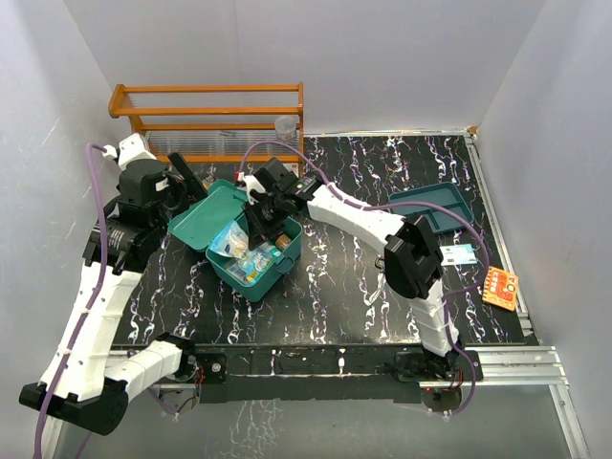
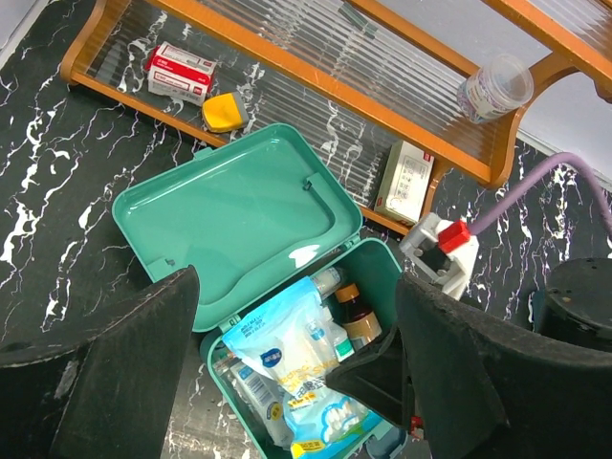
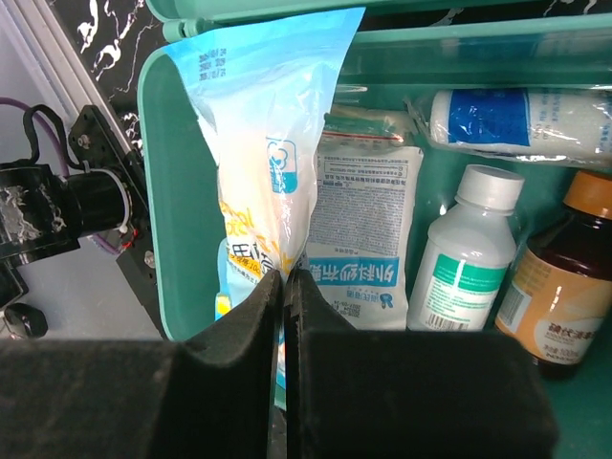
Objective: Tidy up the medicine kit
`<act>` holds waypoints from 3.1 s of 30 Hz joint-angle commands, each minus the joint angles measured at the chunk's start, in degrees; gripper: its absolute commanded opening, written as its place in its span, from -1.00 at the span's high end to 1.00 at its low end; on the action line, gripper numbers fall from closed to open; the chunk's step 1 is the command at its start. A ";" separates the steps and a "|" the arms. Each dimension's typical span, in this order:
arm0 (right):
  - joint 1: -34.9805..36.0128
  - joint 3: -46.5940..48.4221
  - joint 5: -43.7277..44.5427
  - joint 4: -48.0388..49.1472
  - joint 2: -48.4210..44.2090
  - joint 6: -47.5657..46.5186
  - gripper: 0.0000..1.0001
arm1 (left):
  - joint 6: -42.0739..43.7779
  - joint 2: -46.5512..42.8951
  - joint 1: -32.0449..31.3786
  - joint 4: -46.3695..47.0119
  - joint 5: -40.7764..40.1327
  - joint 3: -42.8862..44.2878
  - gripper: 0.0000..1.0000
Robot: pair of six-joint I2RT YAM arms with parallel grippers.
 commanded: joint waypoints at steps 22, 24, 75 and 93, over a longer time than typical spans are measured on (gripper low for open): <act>2.43 6.78 2.07 -3.49 8.73 1.59 1.00 | 1.41 -0.76 0.20 1.45 0.59 -1.93 -0.65; 2.55 6.13 2.38 -2.13 8.96 1.16 1.00 | 1.56 -0.65 0.19 1.54 0.59 -2.05 -0.65; 10.31 5.58 25.89 5.61 11.23 -2.67 0.57 | 1.92 -0.23 0.20 1.47 -2.09 -0.35 -0.64; 7.76 -1.03 24.80 9.93 -4.01 1.60 0.11 | 3.00 -0.65 0.23 2.45 -1.89 -0.45 -0.65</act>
